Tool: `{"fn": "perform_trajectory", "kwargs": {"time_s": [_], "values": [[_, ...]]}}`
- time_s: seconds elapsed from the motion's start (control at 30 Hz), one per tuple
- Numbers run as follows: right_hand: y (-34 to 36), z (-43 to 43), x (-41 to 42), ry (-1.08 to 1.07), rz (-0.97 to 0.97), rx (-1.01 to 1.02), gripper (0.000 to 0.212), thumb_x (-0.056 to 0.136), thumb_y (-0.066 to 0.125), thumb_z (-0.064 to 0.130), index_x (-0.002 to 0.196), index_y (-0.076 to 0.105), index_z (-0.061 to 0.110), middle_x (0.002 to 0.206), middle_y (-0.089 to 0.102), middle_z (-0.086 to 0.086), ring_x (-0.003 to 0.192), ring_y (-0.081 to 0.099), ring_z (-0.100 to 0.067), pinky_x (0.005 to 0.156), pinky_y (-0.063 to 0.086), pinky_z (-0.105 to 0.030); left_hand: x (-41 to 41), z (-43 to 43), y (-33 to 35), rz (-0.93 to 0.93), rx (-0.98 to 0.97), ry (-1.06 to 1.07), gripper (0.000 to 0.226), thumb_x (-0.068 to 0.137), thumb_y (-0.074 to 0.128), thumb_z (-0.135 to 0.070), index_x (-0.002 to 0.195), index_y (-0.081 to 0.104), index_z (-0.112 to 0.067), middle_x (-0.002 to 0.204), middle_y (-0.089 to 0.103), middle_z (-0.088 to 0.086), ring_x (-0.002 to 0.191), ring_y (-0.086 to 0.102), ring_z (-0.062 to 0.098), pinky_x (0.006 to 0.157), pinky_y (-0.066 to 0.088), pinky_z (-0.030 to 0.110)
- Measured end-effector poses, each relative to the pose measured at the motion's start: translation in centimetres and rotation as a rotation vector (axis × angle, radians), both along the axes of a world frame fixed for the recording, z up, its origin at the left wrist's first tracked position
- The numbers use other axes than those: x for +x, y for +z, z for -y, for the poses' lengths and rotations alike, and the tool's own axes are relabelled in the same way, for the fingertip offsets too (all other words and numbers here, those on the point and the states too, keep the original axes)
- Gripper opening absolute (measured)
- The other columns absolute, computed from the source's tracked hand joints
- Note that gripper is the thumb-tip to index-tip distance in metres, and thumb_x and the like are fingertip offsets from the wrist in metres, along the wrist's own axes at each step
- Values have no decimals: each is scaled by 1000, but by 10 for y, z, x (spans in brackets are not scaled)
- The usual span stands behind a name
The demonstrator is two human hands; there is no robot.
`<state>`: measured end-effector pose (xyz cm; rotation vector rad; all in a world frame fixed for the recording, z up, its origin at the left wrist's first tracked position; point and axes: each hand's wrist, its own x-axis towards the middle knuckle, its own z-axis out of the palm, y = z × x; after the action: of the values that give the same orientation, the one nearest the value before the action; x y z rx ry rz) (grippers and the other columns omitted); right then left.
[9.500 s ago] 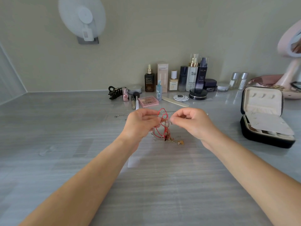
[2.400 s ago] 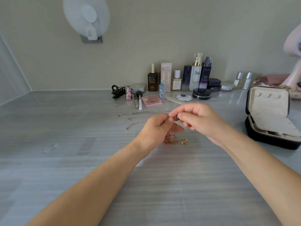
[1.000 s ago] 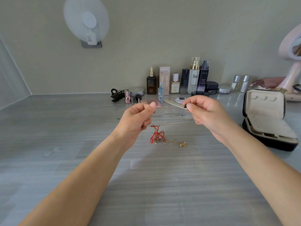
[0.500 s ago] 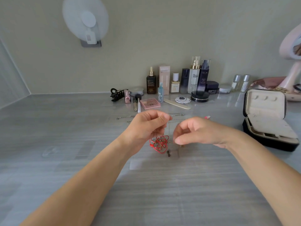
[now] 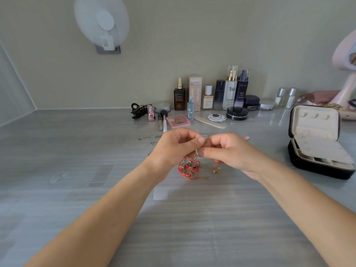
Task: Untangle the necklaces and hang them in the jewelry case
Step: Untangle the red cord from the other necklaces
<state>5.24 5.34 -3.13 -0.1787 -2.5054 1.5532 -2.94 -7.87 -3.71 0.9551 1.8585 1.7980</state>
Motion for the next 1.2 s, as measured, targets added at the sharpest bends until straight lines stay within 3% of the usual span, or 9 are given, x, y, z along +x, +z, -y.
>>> {"fn": "perform_trajectory", "kwargs": {"time_s": [0.1,0.2,0.37,0.5,0.7,0.8,1.0,1.13,1.2], "values": [[0,0,-1,-19,-48,-28,18,81,64,13,64,61,18,59,49,3,54,46,-9,57,41,-21,0,1,3,-17,17,29,12,84,63,-11,73,62,-15,52,55,-8,45,47,4,54,42,19],[3,0,-1,-10,-89,-123,25,85,53,5,62,57,16,63,58,2,57,54,-9,61,44,-24,0,2,4,-30,19,53,12,84,63,-14,72,63,-18,55,53,-6,46,45,5,57,40,21],[9,-6,-1,-8,-91,-546,28,86,39,0,64,50,13,59,65,-3,55,61,-15,60,51,-24,-1,3,3,-79,-63,25,12,89,57,-20,79,64,-16,66,62,-10,47,47,2,54,43,14],[10,-13,0,-7,-85,-732,26,84,34,6,61,43,16,41,38,3,43,40,-14,53,43,-25,-2,3,-1,-130,-180,-33,14,88,58,-12,78,63,-20,70,62,-5,48,51,-3,54,43,8],[14,-22,6,58,-5,-552,18,74,40,10,57,42,18,40,21,8,36,19,-9,39,26,-20,-6,5,-3,-130,-232,13,11,85,64,-17,74,64,-19,64,60,-2,54,54,2,61,45,14],[18,-29,9,74,-41,-599,20,69,39,12,50,43,18,40,25,7,37,24,-10,41,32,-22,-7,7,-5,-139,-292,-4,8,82,67,-16,75,66,-19,69,65,-2,58,57,0,59,44,12],[18,-43,11,47,-68,-686,16,62,38,15,46,41,16,48,40,-1,41,35,-15,52,39,-26,-10,10,-5,-168,-363,-26,11,80,69,-12,79,70,-23,79,72,-4,78,64,7,81,49,31],[17,-50,12,52,4,-588,15,67,35,13,54,43,15,49,48,-3,33,31,-11,44,39,-22,-11,12,-2,-168,-286,26,10,81,68,-9,79,71,-19,66,68,-12,63,61,-3,57,45,8],[15,-52,12,55,69,-457,19,80,31,10,65,44,13,49,53,-4,31,32,-10,43,38,-22,-10,11,-1,-142,-255,42,7,80,69,-11,79,70,-18,63,67,-12,55,57,-7,51,39,10]]}}
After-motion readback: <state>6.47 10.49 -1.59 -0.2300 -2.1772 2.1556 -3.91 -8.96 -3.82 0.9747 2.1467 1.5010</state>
